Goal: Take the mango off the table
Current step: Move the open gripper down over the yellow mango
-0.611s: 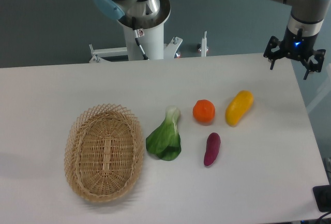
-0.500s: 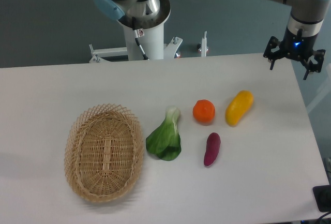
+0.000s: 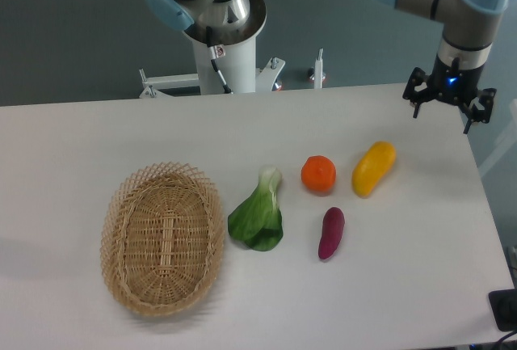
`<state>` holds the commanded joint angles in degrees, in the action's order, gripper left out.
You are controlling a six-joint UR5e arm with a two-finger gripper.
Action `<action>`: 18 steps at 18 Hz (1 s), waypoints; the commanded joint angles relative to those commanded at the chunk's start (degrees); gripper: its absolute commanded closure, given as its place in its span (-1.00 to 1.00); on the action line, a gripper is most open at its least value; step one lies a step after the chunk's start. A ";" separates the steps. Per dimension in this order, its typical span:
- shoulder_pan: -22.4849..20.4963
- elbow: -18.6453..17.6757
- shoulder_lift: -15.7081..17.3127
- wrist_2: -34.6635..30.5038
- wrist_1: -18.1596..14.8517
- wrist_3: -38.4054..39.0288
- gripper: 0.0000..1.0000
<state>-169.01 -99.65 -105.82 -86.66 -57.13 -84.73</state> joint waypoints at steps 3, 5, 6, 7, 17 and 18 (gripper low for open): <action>-0.18 -0.98 -0.09 0.62 0.09 -0.26 -1.00; -0.18 -1.94 -1.05 0.88 0.44 -0.26 -1.00; -0.18 -2.29 -1.32 0.97 0.44 -0.26 -1.00; -0.09 -2.65 -1.41 0.97 0.36 -0.35 -1.00; 1.67 -10.30 -3.69 1.94 7.83 -0.09 -1.00; 1.67 -10.12 -4.13 2.02 7.83 -0.09 -1.00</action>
<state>-167.34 -109.78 -109.95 -84.64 -49.31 -84.81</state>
